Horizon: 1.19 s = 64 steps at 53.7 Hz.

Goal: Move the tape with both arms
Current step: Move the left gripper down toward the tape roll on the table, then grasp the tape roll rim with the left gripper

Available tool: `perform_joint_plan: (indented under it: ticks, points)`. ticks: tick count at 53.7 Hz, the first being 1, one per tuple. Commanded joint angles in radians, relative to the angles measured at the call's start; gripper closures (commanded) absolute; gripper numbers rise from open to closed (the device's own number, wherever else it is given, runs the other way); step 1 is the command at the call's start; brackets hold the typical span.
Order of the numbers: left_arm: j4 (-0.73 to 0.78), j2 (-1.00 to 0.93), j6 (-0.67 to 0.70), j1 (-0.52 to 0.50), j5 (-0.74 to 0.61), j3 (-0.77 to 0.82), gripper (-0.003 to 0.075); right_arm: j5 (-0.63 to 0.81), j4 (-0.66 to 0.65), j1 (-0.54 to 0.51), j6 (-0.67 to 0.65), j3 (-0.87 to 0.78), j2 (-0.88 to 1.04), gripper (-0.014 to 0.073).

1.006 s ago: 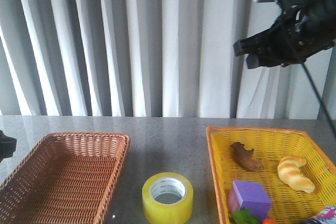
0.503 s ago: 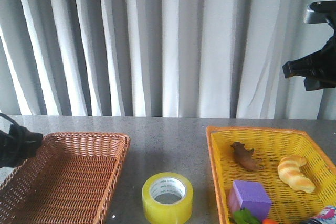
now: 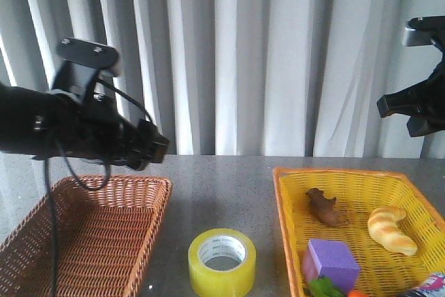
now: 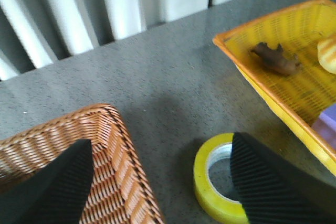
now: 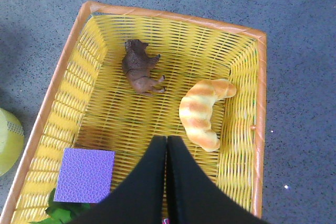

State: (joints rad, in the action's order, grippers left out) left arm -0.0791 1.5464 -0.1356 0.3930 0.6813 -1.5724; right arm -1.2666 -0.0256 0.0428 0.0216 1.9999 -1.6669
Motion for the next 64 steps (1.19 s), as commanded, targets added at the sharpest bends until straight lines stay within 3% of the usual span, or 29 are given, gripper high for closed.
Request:
perform_joint_plan:
  ticks: [1,18,64]
  points:
    - [-0.011,0.074,-0.005,0.018,0.035,-0.125,0.0203,0.030,-0.005,-0.006,0.010,0.024,0.049,0.0602]
    - [-0.010,0.369,0.051,0.038,0.307,-0.341,0.0203,0.030,-0.005,-0.006,0.010,0.024,0.049,0.0602]
    - [0.025,0.545,0.068,0.095,0.245,-0.372,0.0203,0.029,-0.005,-0.006,0.010,0.024,0.049,0.0602]
